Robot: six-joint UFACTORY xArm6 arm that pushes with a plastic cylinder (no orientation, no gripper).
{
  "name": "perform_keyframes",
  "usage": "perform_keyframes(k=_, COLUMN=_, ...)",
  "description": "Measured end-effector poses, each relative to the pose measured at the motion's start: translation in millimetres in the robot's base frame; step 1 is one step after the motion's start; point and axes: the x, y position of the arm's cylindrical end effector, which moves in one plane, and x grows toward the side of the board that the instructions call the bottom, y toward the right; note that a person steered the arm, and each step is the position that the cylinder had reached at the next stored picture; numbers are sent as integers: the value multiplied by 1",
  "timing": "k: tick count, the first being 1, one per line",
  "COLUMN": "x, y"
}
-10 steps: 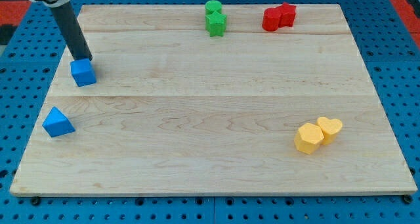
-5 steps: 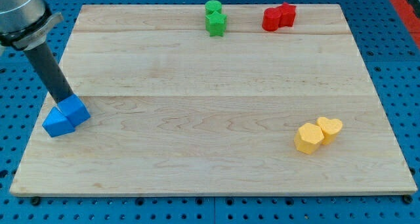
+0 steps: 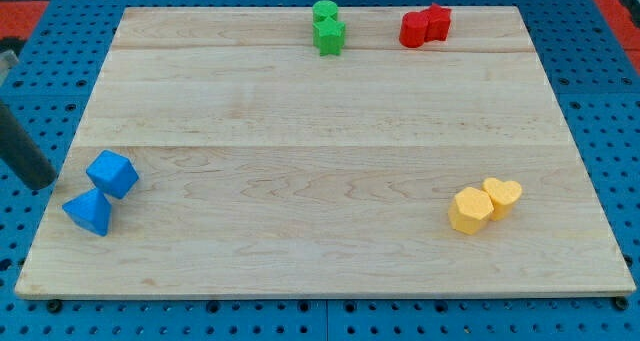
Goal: Move blue blocks towards bottom left corner of the board
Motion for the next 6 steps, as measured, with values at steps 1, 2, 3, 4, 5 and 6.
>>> perform_keyframes(k=1, x=-11, y=24)
perform_keyframes(k=2, x=-20, y=34)
perform_keyframes(k=3, x=-23, y=42)
perform_keyframes(k=4, x=-22, y=67)
perform_keyframes(k=5, x=-19, y=76)
perform_keyframes(k=6, x=-8, y=76)
